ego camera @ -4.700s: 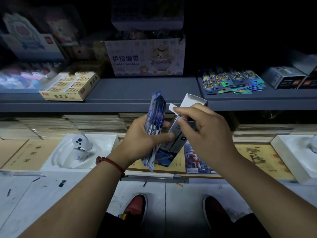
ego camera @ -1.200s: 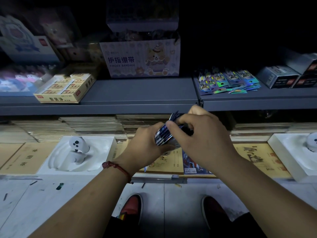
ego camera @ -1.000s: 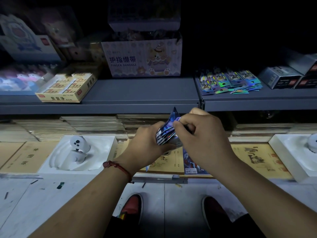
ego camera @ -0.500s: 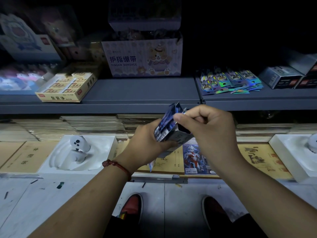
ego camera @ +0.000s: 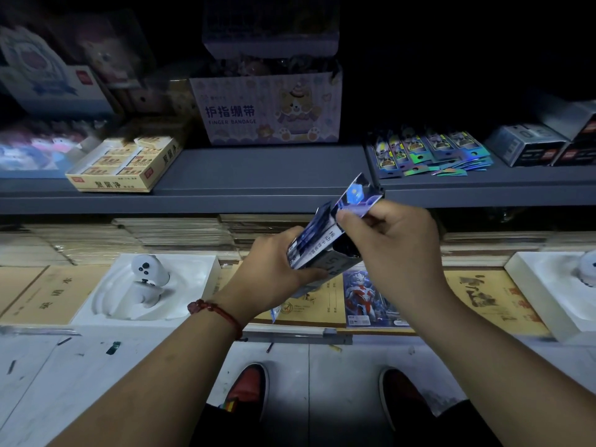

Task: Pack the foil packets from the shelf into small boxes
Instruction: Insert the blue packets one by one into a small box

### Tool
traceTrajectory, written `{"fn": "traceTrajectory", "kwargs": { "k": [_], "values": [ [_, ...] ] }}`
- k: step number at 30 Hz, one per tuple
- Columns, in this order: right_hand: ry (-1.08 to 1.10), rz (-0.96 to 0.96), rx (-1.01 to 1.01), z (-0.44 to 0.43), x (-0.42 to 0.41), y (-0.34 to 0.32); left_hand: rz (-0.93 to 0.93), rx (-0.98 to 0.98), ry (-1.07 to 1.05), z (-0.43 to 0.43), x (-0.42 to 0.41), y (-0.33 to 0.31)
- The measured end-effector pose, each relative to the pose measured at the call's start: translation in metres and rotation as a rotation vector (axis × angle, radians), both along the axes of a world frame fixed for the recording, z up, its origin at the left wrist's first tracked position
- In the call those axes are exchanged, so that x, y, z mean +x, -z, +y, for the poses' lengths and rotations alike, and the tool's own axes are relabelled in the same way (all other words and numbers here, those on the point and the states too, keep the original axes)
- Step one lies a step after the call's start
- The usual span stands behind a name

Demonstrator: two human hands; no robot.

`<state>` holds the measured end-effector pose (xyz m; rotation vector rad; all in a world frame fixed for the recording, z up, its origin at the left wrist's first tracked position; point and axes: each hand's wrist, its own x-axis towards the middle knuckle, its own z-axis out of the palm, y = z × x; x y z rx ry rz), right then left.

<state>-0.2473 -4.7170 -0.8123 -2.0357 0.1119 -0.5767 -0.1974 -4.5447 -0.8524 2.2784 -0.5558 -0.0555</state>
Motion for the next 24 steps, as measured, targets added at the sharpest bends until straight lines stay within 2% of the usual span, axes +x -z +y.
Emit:
{"fn": "traceTrajectory", "kwargs": {
  "k": [4, 10, 17, 24],
  "values": [
    [0.024, -0.135, 0.129, -0.006, -0.004, -0.007, 0.039, -0.015, -0.017, 0.001, 0.002, -0.002],
    [0.049, -0.274, 0.177, -0.011, -0.006, -0.011, 0.084, -0.045, -0.048, 0.003, 0.004, 0.000],
    [0.188, -0.347, 0.251, -0.034, -0.001, -0.023, 0.194, -0.093, -0.096, 0.014, 0.010, 0.002],
    [0.207, -0.341, 0.189, -0.041, 0.000, -0.020, 0.259, -0.142, -0.102, 0.020, 0.011, 0.000]
  ]
}}
